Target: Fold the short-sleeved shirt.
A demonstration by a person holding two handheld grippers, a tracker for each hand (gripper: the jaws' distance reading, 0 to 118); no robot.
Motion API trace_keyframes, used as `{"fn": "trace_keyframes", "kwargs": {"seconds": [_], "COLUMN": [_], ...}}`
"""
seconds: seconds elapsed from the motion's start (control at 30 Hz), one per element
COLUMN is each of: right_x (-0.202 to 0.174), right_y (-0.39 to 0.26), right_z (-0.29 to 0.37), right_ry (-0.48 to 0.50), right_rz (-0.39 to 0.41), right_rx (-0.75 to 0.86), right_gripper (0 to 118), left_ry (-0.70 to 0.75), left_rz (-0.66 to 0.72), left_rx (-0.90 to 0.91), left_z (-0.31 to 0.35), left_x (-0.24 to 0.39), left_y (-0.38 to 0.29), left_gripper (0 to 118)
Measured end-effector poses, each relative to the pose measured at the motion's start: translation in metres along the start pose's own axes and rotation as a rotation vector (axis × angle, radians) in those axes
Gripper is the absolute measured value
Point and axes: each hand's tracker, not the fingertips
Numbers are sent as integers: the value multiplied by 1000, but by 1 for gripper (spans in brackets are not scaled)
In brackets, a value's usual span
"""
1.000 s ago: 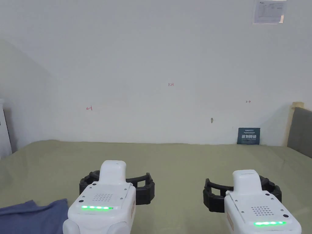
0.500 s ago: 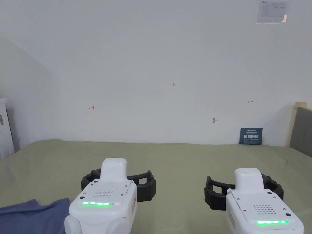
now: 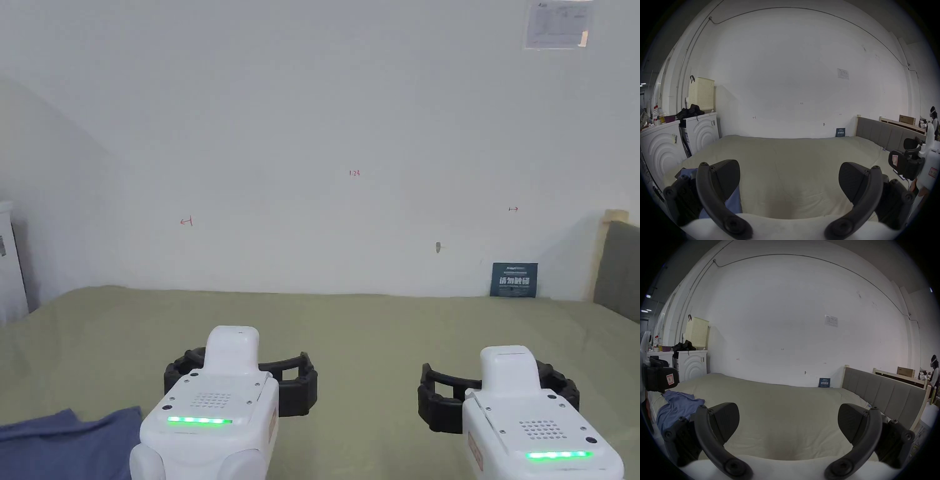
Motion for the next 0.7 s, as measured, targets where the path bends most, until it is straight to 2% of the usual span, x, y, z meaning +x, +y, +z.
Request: {"fn": "trace_keyframes", "kwargs": {"seconds": [0.17,0.23,0.27,0.3,0.33,0.37,0.47,0.53,0.7], "right_x": [1,2,3,3,3,3,7,7,14], "right_y": [2,3,3,3,0,3,5,5,4], "right_z": [3,6,8,8,4,6,8,8,3], "right_ry": [-2,4,12,2,-61,-78,-61,-75,-78], "right_rz": [-6,-26,-37,-38,-25,-33,-50,-25,-36], "right_rx": [-7,-21,-25,-27,-25,4,-19,-18,-43], "right_gripper": [118,110,89,31,0,0,0,0,0], "left_ry": [1,5,-16,-29,-19,12,-34,-13,1], "left_rz": [-5,-15,-29,-37,-47,-55,-19,-21,-3], "left_rx": [-10,-21,-35,-44,-44,-45,-56,-53,-53], "left_z": [0,0,0,0,-1,-2,1,0,-2], "left_x": [1,2,2,3,5,9,7,8,-1], "left_y": [-1,-2,-3,-4,-6,-8,-7,-6,-5], "left_gripper": [118,118,114,82,23,0,0,0,0]}}
